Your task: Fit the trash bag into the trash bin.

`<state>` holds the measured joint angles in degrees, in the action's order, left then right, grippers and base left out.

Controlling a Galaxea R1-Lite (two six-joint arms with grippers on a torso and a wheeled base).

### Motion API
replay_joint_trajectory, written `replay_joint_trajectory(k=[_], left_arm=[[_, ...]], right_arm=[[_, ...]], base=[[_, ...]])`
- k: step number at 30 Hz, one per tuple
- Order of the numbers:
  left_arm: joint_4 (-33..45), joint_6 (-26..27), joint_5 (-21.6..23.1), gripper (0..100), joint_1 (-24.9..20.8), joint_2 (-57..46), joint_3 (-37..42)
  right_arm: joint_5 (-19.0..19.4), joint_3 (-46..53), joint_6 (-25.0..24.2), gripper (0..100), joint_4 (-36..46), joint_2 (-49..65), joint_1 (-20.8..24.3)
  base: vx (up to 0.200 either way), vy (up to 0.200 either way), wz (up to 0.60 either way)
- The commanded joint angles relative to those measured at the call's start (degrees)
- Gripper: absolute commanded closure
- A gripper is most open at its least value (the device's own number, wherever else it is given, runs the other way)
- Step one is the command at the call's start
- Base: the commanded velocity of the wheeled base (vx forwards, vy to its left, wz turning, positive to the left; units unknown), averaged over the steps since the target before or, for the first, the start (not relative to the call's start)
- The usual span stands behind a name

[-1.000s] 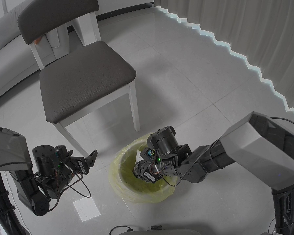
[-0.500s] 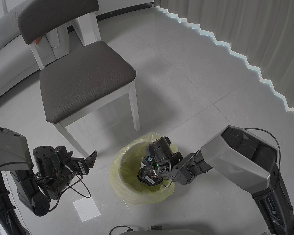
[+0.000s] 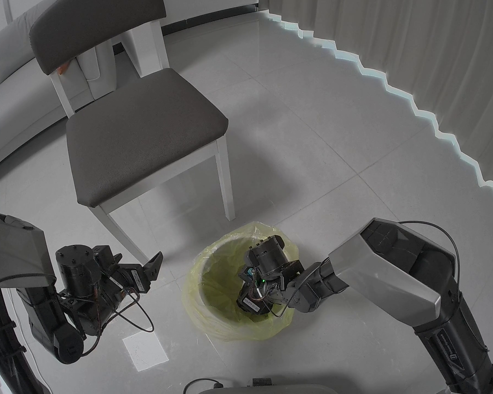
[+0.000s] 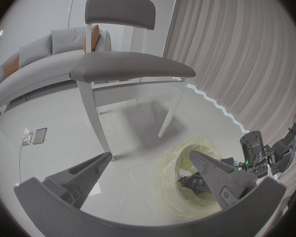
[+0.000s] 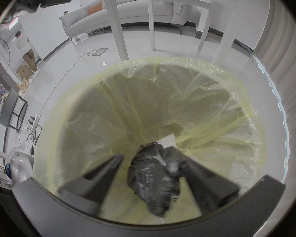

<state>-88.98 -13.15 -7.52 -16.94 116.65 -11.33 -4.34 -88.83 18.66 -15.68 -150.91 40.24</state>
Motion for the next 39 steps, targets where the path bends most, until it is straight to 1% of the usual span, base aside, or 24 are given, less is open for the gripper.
replay_joint_trajectory(k=[1, 11, 17, 19, 20, 21, 25, 28, 31, 33, 39], left_arm=[[-1.0, 0.0, 0.0, 0, -0.1, -0.4, 0.1], [-1.0, -0.1, 0.0, 0, -0.8, 0.9, -0.4], [-1.0, -0.1, 0.1, 0, -1.5, 6.2, -4.2], [-1.0, 0.1, 0.1, 0, -1.5, 10.9, -7.9], [-1.0, 0.1, 0.1, 0, -1.5, 10.9, -7.9], [-1.0, 0.5, 0.1, 0, -1.5, 14.7, -10.8], [-1.0, 0.6, 0.5, 0, -1.5, 20.3, -14.8], [-1.0, 0.8, 0.8, 0, -1.5, 23.1, -15.8], [-1.0, 2.6, 1.2, 0, -1.1, 26.1, -16.0], [-1.0, 3.4, 2.3, 0, -1.0, 27.5, -16.5], [-1.0, 3.4, 2.7, 0, -1.1, 28.9, -18.3]], right_arm=[[0.0, 0.1, 0.0, 0, -0.1, 0.0, 0.0], [-0.1, 3.5, 0.0, 0, -0.1, 5.7, 0.0], [-0.1, 7.8, -2.0, 0, -0.9, 12.9, -1.0], [-0.1, 10.7, -2.2, 0, -1.1, 16.4, -2.1], [-0.1, 10.7, -2.2, 0, -1.1, 16.4, -2.1], [-0.1, 13.2, -2.2, 0, -1.3, 19.3, -3.0], [-0.1, 16.1, -2.1, 0, -2.2, 24.2, -5.5], [0.0, 16.5, -2.2, 0, -2.3, 26.3, -7.5], [0.1, 15.9, -2.2, 0, -2.3, 27.2, -9.7], [0.2, 15.0, -2.3, 0, -2.7, 27.0, -11.0], [0.9, 13.1, -3.0, 0, -3.2, 26.5, -12.1]], base=[[0.0, 0.0, 0.0], [0.0, 0.0, 0.0], [0.0, 0.0, 0.0], [0.0, 0.0, 0.0], [0.0, 0.0, 0.0], [0.0, 0.0, 0.0], [0.0, 0.0, 0.0], [0.0, 0.0, 0.0], [0.0, 0.0, 0.0], [0.0, 0.0, 0.0], [0.0, 0.0, 0.0]])
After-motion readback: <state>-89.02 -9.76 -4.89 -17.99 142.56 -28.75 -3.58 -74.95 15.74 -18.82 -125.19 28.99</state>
